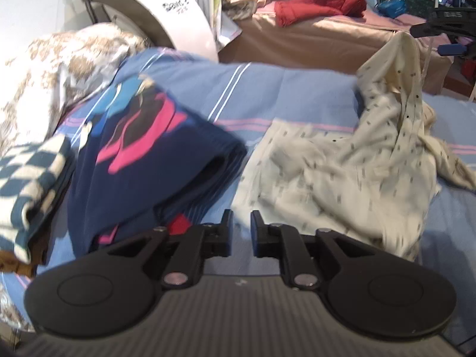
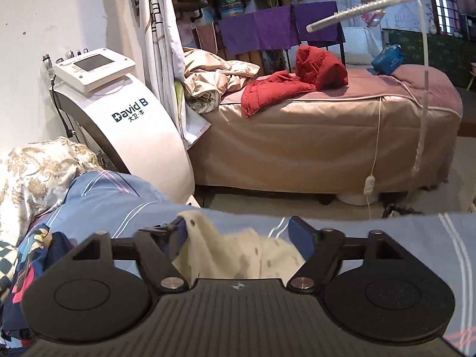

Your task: Fold small clothes

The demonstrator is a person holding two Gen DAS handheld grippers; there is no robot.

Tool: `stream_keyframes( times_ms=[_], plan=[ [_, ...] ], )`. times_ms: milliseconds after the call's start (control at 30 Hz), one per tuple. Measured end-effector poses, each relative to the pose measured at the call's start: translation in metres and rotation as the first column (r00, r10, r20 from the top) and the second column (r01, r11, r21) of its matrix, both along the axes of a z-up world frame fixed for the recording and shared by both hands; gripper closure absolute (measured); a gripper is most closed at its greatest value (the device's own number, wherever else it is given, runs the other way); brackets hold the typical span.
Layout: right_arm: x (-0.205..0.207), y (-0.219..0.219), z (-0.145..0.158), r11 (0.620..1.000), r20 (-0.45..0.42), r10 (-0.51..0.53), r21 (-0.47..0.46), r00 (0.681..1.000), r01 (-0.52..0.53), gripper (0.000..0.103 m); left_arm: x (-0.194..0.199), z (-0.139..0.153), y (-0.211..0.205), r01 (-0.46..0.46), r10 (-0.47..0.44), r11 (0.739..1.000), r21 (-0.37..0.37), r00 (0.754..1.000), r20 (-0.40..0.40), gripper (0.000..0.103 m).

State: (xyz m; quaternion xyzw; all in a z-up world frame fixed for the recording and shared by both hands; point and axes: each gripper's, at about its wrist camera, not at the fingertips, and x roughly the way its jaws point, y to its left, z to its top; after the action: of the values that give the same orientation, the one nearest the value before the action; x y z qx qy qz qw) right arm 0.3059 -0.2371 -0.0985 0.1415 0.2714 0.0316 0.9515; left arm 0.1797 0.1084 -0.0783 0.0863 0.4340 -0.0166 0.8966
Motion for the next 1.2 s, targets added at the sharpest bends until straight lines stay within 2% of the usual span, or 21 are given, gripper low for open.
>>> stream_keyframes(
  times_ms=[67, 133, 300, 367, 467, 567, 600, 633, 667, 767, 900, 967, 1033, 1100, 1133, 1167, 1200],
  plan=[
    [-0.023, 0.007, -0.013, 0.998, -0.006, 0.046, 0.044, 0.999, -0.046, 0.000, -0.011, -0.003, 0.003, 0.004, -0.004, 1.000, -0.006, 1.000, 0.003, 0.031],
    [-0.045, 0.012, -0.026, 0.992, -0.044, 0.082, 0.097, 0.996, -0.078, 0.000, -0.025, -0.003, -0.002, 0.034, -0.034, 0.999, -0.022, 0.999, 0.031, 0.012],
    [-0.092, 0.035, -0.060, 0.971, -0.156, 0.129, 0.222, 0.979, -0.093, 0.000, -0.045, -0.005, -0.036, 0.114, -0.114, 0.993, -0.008, 0.993, 0.029, 0.010],
    [-0.107, 0.057, -0.064, 0.953, -0.148, 0.189, 0.265, 0.971, -0.145, 0.000, -0.052, -0.008, -0.046, 0.118, -0.118, 0.993, 0.021, 0.993, 0.022, 0.010],
    [-0.120, 0.103, -0.064, 0.947, -0.119, 0.303, 0.147, 0.946, -0.285, 0.000, -0.063, -0.003, -0.042, 0.099, -0.100, 0.994, 0.044, 0.994, 0.033, 0.007],
    [-0.123, 0.137, -0.072, 0.933, -0.116, 0.360, 0.035, 0.926, -0.358, 0.000, -0.072, -0.004, -0.029, 0.076, -0.077, 0.994, 0.077, 0.997, 0.001, 0.005],
    [-0.122, 0.143, -0.077, 0.929, -0.132, 0.366, -0.013, 0.921, -0.371, 0.010, -0.075, -0.005, -0.025, 0.069, -0.069, 0.994, 0.083, 0.998, -0.006, 0.005],
    [-0.120, 0.148, -0.081, 0.925, -0.148, 0.362, -0.064, 0.921, -0.374, 0.063, -0.080, -0.005, -0.020, 0.063, -0.062, 0.995, 0.082, 0.998, -0.015, 0.005],
    [-0.120, 0.149, -0.084, 0.922, -0.156, 0.357, -0.098, 0.921, -0.374, 0.093, -0.083, -0.005, -0.017, 0.062, -0.061, 0.995, 0.078, 0.998, -0.019, 0.005],
    [-0.136, 0.120, -0.077, 0.948, -0.120, 0.309, -0.036, 0.943, -0.315, 0.094, -0.092, -0.005, -0.014, 0.063, -0.061, 0.995, 0.081, 0.998, -0.018, 0.005],
    [-0.191, 0.064, -0.055, 0.970, -0.085, 0.225, -0.070, 0.971, -0.231, 0.095, -0.095, -0.005, -0.028, 0.112, -0.112, 0.990, 0.086, 0.994, -0.010, 0.005],
    [-0.227, 0.017, -0.047, 0.983, -0.099, 0.115, -0.135, 0.988, -0.128, 0.097, -0.096, -0.004, -0.041, 0.152, -0.153, 0.984, 0.091, 0.988, 0.003, 0.005],
    [-0.258, -0.042, -0.045, 0.981, -0.130, -0.045, -0.193, 0.990, 0.019, 0.098, -0.095, -0.003, -0.054, 0.186, -0.188, 0.979, 0.086, 0.982, 0.010, 0.005],
    [-0.283, -0.099, -0.044, 0.954, -0.146, -0.224, -0.233, 0.964, 0.186, 0.097, -0.093, -0.002, -0.067, 0.220, -0.221, 0.973, 0.072, 0.975, 0.013, 0.005],
    [-0.296, -0.130, -0.043, 0.933, -0.150, -0.319, -0.224, 0.936, 0.283, 0.093, -0.092, -0.002, -0.074, 0.241, -0.242, 0.968, 0.064, 0.970, 0.018, 0.005],
    [-0.305, -0.151, -0.041, 0.905, -0.152, -0.401, -0.216, 0.903, 0.365, 0.076, -0.092, -0.002, -0.081, 0.261, -0.263, 0.963, 0.060, 0.964, 0.024, 0.005],
    [-0.312, -0.163, -0.038, 0.880, -0.145, -0.459, -0.211, 0.876, 0.426, 0.067, -0.090, -0.002, -0.088, 0.280, -0.282, 0.958, 0.063, 0.959, 0.028, 0.005]
  ],
)
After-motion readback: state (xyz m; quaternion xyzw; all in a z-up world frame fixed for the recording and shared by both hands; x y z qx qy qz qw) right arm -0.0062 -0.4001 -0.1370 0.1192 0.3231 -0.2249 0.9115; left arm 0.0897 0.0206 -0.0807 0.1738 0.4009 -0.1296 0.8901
